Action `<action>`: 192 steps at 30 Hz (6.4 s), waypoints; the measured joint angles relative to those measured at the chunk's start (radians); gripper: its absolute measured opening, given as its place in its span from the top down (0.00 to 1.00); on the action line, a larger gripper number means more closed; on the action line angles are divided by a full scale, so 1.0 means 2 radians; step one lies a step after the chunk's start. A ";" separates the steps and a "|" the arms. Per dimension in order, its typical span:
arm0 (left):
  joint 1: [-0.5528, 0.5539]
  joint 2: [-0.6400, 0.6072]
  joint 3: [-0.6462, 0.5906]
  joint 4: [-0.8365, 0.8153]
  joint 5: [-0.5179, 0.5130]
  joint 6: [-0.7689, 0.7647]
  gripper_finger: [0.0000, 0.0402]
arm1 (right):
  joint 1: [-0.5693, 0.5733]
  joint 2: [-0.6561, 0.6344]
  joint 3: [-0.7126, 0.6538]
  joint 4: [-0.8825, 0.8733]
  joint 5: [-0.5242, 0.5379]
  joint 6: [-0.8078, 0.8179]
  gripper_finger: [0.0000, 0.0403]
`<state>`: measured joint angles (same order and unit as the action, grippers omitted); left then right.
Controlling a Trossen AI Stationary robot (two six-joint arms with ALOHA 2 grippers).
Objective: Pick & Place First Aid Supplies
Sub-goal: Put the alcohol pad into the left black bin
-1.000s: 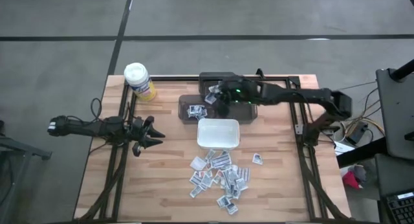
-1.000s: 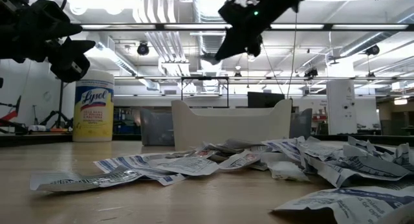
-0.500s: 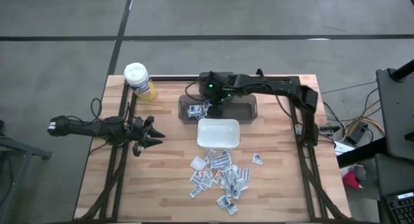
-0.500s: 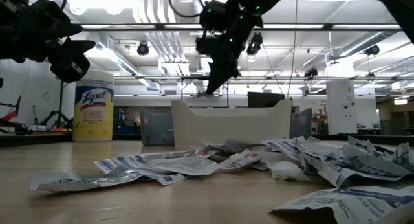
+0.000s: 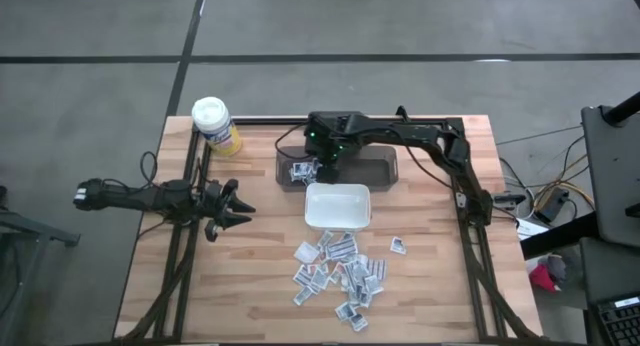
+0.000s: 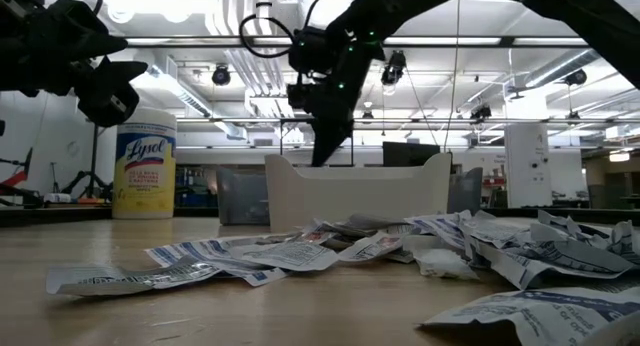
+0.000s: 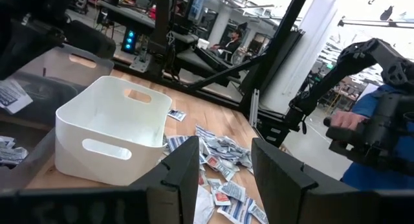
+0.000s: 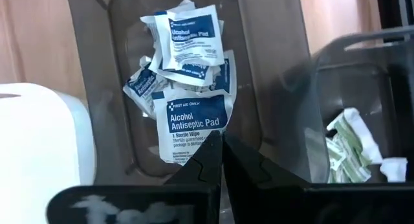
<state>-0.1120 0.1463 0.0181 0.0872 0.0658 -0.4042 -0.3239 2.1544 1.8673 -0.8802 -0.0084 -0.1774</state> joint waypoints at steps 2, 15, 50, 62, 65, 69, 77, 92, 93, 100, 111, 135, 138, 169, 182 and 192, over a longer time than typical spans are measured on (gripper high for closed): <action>0.000 0.000 0.000 0.000 0.000 0.000 0.66 | 0.000 0.003 0.008 -0.004 0.000 -0.014 0.98; 0.000 0.000 0.000 0.001 0.000 0.000 0.66 | -0.002 0.000 0.014 -0.007 0.002 -0.031 0.77; 0.000 0.000 0.000 0.001 0.000 0.005 0.66 | 0.233 -0.343 -0.193 -0.194 0.027 0.408 0.98; 0.000 0.000 -0.002 0.001 0.000 0.007 0.66 | 0.297 -0.427 -0.367 -0.139 0.035 0.526 0.98; 0.000 0.000 -0.003 0.000 0.000 0.007 0.66 | 0.296 -0.436 -0.408 -0.091 0.030 0.526 0.98; 0.000 0.001 -0.004 -0.004 0.000 0.007 0.66 | 0.296 -0.439 -0.451 -0.031 0.022 0.513 0.98; 0.000 0.001 -0.004 -0.006 0.000 0.007 0.66 | 0.297 -0.439 -0.480 -0.013 0.013 0.474 0.87; 0.000 0.001 -0.004 -0.007 0.000 0.008 0.66 | 0.305 -0.438 -0.543 0.024 -0.008 0.467 0.71; 0.000 0.001 -0.004 -0.007 0.000 0.008 0.66 | 0.305 -0.438 -0.547 0.032 -0.009 0.467 0.71; 0.000 0.001 -0.004 -0.007 0.000 0.008 0.66 | 0.307 -0.438 -0.574 0.065 -0.013 0.469 0.74; 0.000 0.001 -0.004 -0.007 0.000 0.016 0.66 | 0.307 -0.420 -0.585 0.084 -0.014 0.493 0.72; 0.000 0.003 -0.004 -0.011 0.000 0.024 0.66 | 0.305 -0.300 -0.573 0.098 -0.019 0.495 0.82; 0.000 0.003 -0.004 -0.011 0.000 0.031 0.66 | 0.305 -0.312 -0.575 0.097 -0.019 0.495 0.86; 0.000 0.003 -0.004 -0.010 0.000 0.034 0.66 | 0.306 -0.456 -0.573 0.173 -0.079 0.448 0.98; 0.000 0.003 -0.004 -0.010 0.000 0.031 0.66 | 0.296 -0.519 -0.569 0.358 -0.068 0.345 0.98; 0.000 0.003 -0.004 -0.010 0.000 0.034 0.66 | 0.192 -0.489 -0.569 0.486 -0.005 0.264 0.98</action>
<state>-0.1116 0.1532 0.0101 0.0666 0.0658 -0.3358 0.0597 1.1757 0.7300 0.0910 -0.0191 0.3501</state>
